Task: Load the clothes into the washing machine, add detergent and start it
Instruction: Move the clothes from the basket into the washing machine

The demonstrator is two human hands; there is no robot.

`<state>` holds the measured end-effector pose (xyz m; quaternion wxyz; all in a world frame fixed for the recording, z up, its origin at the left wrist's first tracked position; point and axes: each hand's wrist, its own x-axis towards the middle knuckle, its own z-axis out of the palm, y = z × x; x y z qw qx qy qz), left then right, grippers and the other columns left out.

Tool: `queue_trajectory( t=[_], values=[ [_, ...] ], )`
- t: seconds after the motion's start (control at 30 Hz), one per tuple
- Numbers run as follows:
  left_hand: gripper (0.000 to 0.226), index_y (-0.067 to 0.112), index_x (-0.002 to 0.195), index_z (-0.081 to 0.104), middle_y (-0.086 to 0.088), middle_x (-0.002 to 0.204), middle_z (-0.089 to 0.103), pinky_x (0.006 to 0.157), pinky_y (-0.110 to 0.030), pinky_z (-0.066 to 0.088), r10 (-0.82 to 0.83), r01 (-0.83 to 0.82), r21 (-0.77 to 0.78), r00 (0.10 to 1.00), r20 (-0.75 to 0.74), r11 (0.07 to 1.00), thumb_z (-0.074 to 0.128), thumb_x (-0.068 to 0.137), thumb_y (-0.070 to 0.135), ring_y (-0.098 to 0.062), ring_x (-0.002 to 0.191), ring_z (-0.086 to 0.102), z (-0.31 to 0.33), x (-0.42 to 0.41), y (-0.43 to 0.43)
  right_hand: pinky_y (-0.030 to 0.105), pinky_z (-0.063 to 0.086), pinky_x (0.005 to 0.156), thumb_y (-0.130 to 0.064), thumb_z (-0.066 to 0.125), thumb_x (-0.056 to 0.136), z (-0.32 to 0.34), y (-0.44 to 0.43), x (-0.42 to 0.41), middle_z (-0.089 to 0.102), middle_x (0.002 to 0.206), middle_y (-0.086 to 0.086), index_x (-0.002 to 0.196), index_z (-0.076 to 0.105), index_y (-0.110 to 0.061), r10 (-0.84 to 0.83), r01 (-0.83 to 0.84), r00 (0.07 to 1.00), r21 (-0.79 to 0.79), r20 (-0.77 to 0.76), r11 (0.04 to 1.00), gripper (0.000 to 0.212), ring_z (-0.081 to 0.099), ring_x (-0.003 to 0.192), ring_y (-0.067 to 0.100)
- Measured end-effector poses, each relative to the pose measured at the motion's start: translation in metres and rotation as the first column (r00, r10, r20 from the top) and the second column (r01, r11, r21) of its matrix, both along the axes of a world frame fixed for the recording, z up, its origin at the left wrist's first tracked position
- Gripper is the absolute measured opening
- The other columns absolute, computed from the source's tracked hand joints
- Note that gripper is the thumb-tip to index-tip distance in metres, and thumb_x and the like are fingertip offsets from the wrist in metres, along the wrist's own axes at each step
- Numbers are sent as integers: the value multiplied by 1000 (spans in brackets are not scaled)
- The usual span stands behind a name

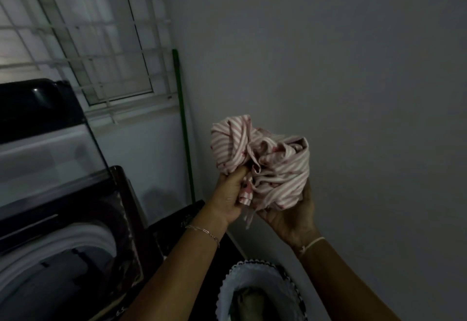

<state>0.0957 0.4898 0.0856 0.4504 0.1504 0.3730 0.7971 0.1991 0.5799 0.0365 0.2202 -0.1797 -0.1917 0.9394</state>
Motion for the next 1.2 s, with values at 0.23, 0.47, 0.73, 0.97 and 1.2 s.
queue_trajectory(
  t=[0.23,0.47,0.73,0.97,1.2],
  values=[
    [25,25,103,67,9,94,75,73,-25,58,131,-175,-115,939,-319,978,72,79,16,-9,90,71,-3,-22,-13,61,39,100,-67,57,70,18,-12,-14,50,138,22,140,47,-10,59,-66,977,-25,-203,998,91,50,125,42],
    [65,29,107,68,1,107,72,89,-36,55,39,-161,-322,935,-353,933,77,44,42,-18,99,69,-7,-32,-20,56,44,100,-56,59,78,22,-22,-37,59,130,19,126,62,-13,43,-42,999,73,-10,996,64,56,119,39],
    [30,16,110,68,-11,114,70,93,-47,52,171,-195,-232,978,-120,953,73,80,12,-26,103,68,-26,-23,-30,51,37,99,-49,27,99,21,-33,-45,67,106,17,112,62,-9,116,-137,969,83,220,987,54,57,102,34],
    [32,6,119,63,-11,110,69,79,-34,58,400,-420,-228,907,-131,878,63,87,3,-24,98,68,-21,-33,-62,51,22,116,-45,24,100,19,-59,-67,46,142,19,139,46,-9,190,-192,976,11,108,981,57,46,126,34],
    [39,13,121,64,-8,109,71,74,-31,59,359,-363,-218,931,-58,906,68,83,17,-21,97,70,-28,-53,-112,53,52,90,-43,52,79,22,-110,-93,67,116,20,106,74,-7,188,-201,963,-51,-196,978,50,67,101,37]
  ],
)
